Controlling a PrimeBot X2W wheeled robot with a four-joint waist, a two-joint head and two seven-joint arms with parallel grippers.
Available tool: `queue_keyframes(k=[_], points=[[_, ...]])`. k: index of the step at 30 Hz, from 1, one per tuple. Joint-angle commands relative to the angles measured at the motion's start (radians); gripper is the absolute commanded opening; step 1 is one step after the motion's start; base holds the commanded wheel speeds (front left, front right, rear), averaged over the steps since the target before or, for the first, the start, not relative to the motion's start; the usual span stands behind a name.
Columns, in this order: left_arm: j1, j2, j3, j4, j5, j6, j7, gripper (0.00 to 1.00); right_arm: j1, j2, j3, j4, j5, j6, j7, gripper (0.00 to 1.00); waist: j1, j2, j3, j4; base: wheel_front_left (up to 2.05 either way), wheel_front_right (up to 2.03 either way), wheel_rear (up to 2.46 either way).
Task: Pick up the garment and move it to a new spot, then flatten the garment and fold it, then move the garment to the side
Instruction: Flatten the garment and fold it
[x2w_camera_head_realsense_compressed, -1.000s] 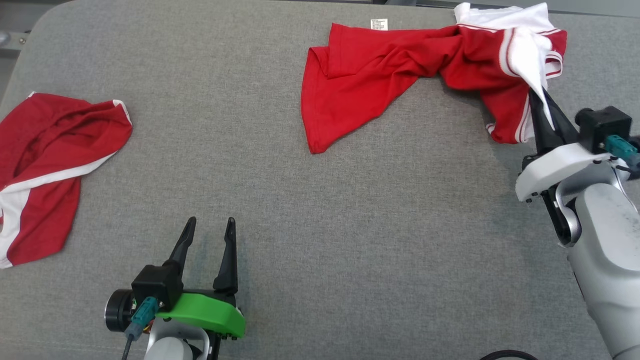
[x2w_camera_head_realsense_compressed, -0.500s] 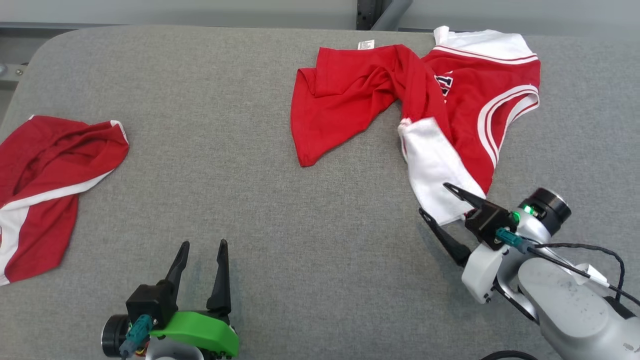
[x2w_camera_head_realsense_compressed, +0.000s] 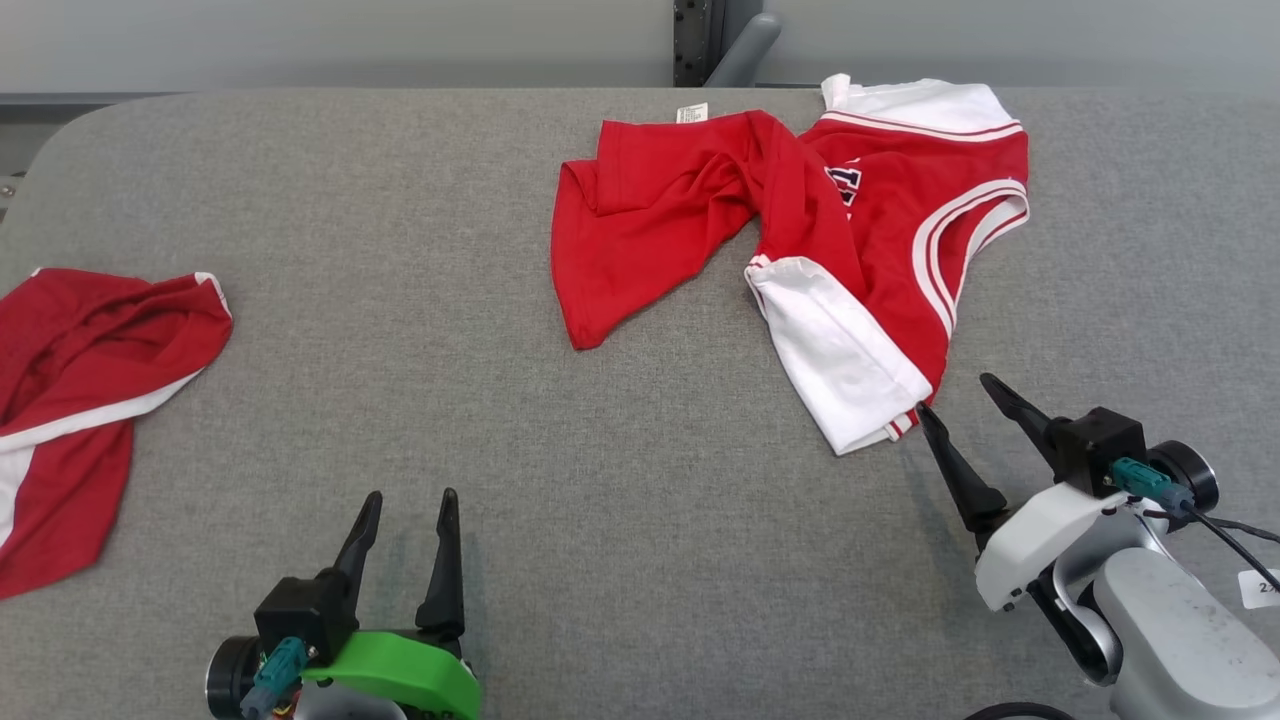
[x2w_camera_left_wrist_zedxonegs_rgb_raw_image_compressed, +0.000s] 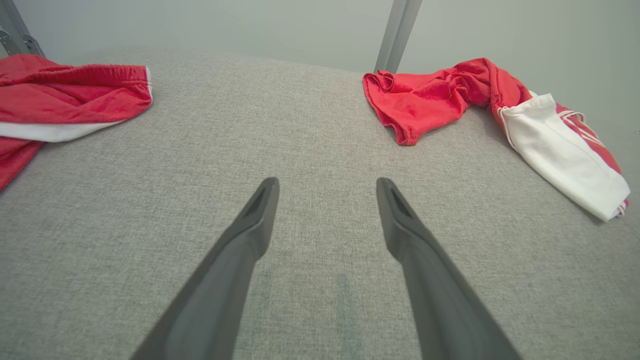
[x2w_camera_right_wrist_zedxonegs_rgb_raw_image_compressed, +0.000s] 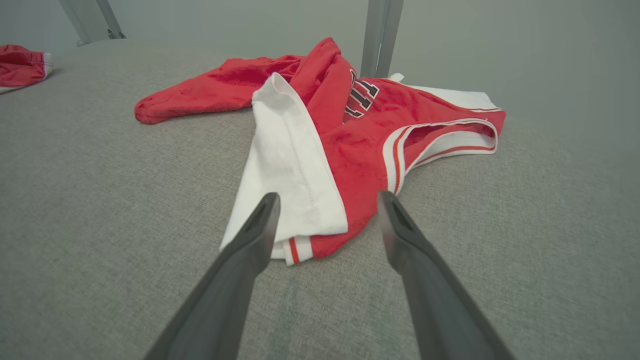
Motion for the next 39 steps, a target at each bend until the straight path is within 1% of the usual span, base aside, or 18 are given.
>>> queue_keyframes(k=[1, 6, 13, 21, 27, 28, 29, 30, 33, 36, 37, 38, 39], points=[[-0.009, 0.004, -0.004, -0.002, 0.005, -0.005, -0.001, 1.00, 0.015, 0.015, -0.013, 0.008, 0.002, -0.002, -0.002, 1.00, 0.0001, 0.0000, 0.016, 0.010, 0.00, 0.00, 0.00], [-0.018, 0.003, -0.016, -0.003, 0.008, -0.006, -0.001, 1.00, 0.000, 0.068, -0.055, 0.051, 0.032, -0.002, -0.002, 1.00, 0.0001, 0.0000, 0.049, 0.031, 0.00, 0.00, 0.00], [-0.030, 0.003, -0.021, -0.003, 0.010, -0.003, -0.001, 1.00, -0.028, 0.104, -0.102, 0.098, 0.073, -0.002, -0.002, 1.00, 0.0001, 0.0000, 0.075, 0.054, 0.00, 0.00, 0.00], [-0.041, 0.003, -0.022, -0.003, 0.012, -0.002, -0.001, 1.00, -0.046, 0.123, -0.125, 0.145, 0.086, -0.002, -0.002, 1.00, 0.0001, 0.0000, 0.094, 0.068, 0.00, 0.00, 0.00], [-0.051, 0.003, -0.021, -0.004, 0.009, 0.000, -0.001, 1.00, -0.056, 0.125, -0.109, 0.132, 0.077, -0.002, -0.002, 1.00, 0.0001, 0.0000, 0.107, 0.067, 0.00, 0.00, 0.00], [-0.052, 0.003, -0.021, -0.004, 0.009, -0.001, -0.001, 1.00, -0.055, 0.125, -0.108, 0.128, 0.076, -0.002, -0.002, 0.90, 0.0001, 0.0000, 0.108, 0.067, 0.00, 0.00, 0.00], [-0.053, 0.003, -0.020, -0.003, 0.008, -0.001, -0.001, 1.00, -0.055, 0.123, -0.104, 0.123, 0.072, -0.002, -0.002, 0.86, 0.0001, 0.0000, 0.109, 0.067, 0.00, 0.00, 0.00], [-0.054, 0.003, -0.020, -0.003, 0.008, -0.001, -0.001, 1.00, -0.054, 0.121, -0.101, 0.119, 0.070, -0.002, -0.002, 0.85, 0.0001, 0.0000, 0.110, 0.067, 0.00, 0.00, 0.00], [-0.054, 0.003, -0.021, -0.001, 0.005, -0.002, -0.001, 1.00, -0.048, 0.119, -0.095, 0.108, 0.062, -0.002, -0.002, 0.87, 0.0001, 0.0000, 0.110, 0.066, 0.00, 0.00, 0.00], [-0.055, 0.003, -0.022, 0.000, 0.003, -0.004, -0.001, 1.00, -0.043, 0.119, -0.093, 0.089, 0.053, -0.002, -0.002, 0.86, 0.0001, 0.0000, 0.110, 0.066, 0.00, 0.00, 0.00], [-0.055, 0.003, -0.023, 0.001, 0.002, -0.004, -0.001, 1.00, -0.042, 0.120, -0.095, 0.081, 0.049, -0.002, -0.002, 0.88, 0.0001, 0.0000, 0.109, 0.065, 0.00, 0.00, 0.00], [-0.054, 0.003, -0.024, 0.001, 0.001, -0.004, -0.001, 1.00, -0.040, 0.124, -0.099, 0.072, 0.045, -0.002, -0.002, 0.95, 0.0001, 0.0000, 0.108, 0.065, 0.00, 0.00, 0.00], [-0.054, 0.003, -0.025, 0.000, -0.001, -0.004, -0.001, 1.00, -0.036, 0.127, -0.104, 0.065, 0.036, -0.002, -0.002, 0.98, 0.0001, 0.0000, 0.107, 0.065, 0.00, 0.00, 0.00]])
